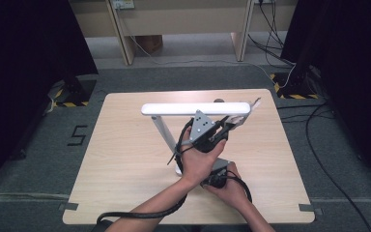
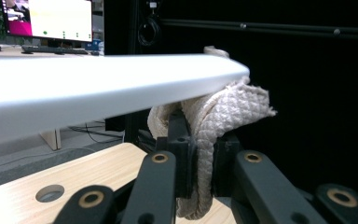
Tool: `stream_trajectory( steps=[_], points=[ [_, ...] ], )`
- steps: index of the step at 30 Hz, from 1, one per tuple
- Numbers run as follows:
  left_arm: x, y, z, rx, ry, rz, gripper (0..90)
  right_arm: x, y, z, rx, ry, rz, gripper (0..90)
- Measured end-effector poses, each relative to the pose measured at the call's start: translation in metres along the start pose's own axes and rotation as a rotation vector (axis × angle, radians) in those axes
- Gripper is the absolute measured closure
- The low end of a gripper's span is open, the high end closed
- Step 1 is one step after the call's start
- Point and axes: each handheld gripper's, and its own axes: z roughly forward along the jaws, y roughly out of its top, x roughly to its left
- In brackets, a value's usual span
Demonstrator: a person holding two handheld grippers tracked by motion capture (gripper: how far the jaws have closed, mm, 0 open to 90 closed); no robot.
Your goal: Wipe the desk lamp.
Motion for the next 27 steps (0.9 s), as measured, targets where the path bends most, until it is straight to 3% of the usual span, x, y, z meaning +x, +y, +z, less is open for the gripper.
stream_trajectory(
  steps=[11, 27],
  points=[
    [0.0, -0.002, -0.005, -0.021, -0.001, -0.033, 81.9, 0.0, 0.0, 0.0, 0.002, 0.002, 0.001, 44.9],
    [0.006, -0.001, -0.018, -0.029, 0.018, -0.03, 81.9, 0.0, 0.0, 0.0, 0.0, -0.001, -0.002, 44.9]
  ],
)
